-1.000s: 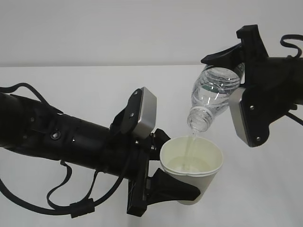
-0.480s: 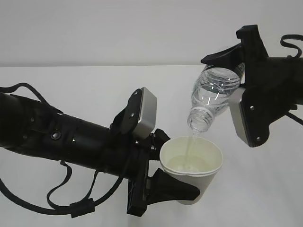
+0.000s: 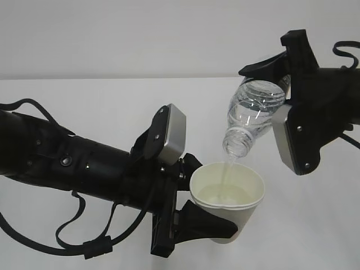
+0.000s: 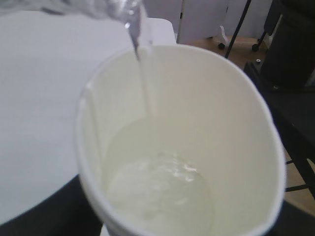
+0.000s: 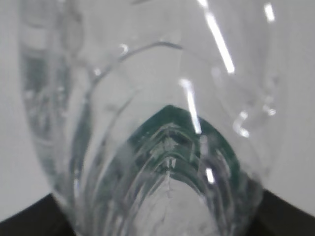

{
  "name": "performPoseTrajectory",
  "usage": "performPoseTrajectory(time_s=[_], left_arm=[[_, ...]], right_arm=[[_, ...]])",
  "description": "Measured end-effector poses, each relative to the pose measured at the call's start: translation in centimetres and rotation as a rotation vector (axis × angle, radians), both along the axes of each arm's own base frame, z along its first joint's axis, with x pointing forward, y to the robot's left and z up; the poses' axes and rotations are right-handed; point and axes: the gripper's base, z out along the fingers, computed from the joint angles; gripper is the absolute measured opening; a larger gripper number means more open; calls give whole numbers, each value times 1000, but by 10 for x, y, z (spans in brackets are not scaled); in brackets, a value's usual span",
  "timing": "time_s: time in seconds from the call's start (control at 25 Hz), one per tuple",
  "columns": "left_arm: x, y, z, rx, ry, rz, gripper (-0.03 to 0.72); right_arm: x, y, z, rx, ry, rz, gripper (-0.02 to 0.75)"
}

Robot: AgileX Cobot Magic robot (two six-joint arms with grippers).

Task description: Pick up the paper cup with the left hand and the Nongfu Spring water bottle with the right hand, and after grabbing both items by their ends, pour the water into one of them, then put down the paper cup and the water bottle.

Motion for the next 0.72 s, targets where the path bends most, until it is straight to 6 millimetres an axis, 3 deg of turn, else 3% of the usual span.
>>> performPoseTrajectory(time_s=[0.72], left_arm=[[0,0,0,0,0,0,453]], right_arm=[[0,0,0,-5,-7,2,459]])
